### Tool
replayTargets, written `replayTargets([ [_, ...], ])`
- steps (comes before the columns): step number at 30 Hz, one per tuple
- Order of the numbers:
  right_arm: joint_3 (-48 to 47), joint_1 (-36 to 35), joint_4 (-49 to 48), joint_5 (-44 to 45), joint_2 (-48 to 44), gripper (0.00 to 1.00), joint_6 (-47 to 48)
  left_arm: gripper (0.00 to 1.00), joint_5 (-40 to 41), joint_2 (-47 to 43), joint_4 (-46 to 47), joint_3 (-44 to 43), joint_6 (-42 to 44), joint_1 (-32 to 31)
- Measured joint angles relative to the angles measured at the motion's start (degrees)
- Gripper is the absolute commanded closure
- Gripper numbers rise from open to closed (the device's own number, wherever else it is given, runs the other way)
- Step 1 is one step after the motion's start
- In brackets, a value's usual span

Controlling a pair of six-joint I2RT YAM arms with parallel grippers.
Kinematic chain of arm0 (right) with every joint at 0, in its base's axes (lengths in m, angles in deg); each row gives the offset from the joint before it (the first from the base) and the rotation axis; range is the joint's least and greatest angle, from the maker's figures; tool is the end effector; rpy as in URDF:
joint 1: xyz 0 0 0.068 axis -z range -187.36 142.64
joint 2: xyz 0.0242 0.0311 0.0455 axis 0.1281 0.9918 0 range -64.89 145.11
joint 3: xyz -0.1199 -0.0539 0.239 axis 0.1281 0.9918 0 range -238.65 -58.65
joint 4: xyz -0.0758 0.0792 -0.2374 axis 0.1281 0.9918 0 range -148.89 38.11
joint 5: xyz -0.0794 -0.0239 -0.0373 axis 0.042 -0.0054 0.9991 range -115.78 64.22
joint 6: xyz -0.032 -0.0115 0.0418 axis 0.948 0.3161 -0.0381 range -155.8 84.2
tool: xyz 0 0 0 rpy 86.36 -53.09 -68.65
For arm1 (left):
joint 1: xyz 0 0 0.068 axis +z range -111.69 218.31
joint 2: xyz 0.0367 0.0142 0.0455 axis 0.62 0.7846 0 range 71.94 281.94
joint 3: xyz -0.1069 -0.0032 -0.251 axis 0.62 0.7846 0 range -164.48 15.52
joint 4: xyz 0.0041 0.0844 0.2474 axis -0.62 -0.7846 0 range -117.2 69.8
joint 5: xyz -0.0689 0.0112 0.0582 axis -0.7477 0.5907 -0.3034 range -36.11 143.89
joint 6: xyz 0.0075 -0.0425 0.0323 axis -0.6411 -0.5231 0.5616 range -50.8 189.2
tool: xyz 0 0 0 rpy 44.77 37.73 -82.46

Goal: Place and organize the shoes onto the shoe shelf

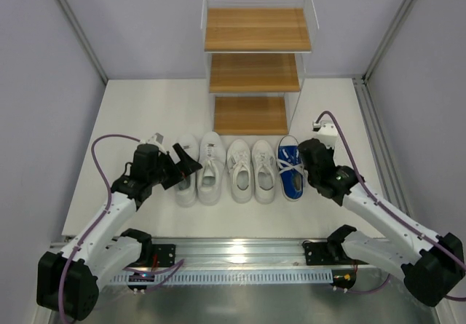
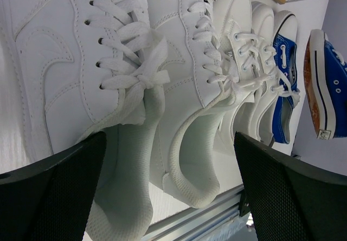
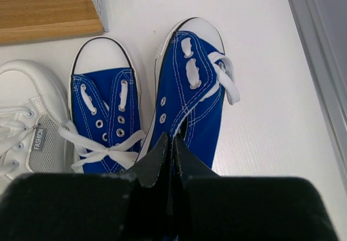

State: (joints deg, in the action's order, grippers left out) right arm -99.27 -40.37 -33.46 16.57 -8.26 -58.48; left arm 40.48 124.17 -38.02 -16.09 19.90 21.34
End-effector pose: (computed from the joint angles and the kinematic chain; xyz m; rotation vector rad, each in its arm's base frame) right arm 0.1825 0.0901 0.2577 0.1732 2.0861 -0.2717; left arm 0.1829 -0.0645 0.2246 -0.5300 2.3128 -0.8588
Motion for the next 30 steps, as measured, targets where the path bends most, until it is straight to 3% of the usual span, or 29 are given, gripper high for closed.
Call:
replayTargets([
  [12,-1.6,-6.29,4.9,-7.96,-14.91,0.96,13.57,0.0,0.37,0.0,0.31,0.0,-0.28,-0.02],
  [19,-4.52,-11.52,3.8,-19.19,-14.43,0.96,18.43,0.0,0.57,0.0,0.35,0.0,-0.28,-0.02],
  [24,-4.74,-12.98,-2.05,-21.97,-8.98,0.96,21.33,0.0,1.07,0.0,0.31,0.0,-0.28,-0.07],
  [30,-0.09,-13.0,-19.06,-15.13,-2.21,0.96,26.77,0.0,1.86,-0.24,0.15,0.0,-0.26,-0.15],
])
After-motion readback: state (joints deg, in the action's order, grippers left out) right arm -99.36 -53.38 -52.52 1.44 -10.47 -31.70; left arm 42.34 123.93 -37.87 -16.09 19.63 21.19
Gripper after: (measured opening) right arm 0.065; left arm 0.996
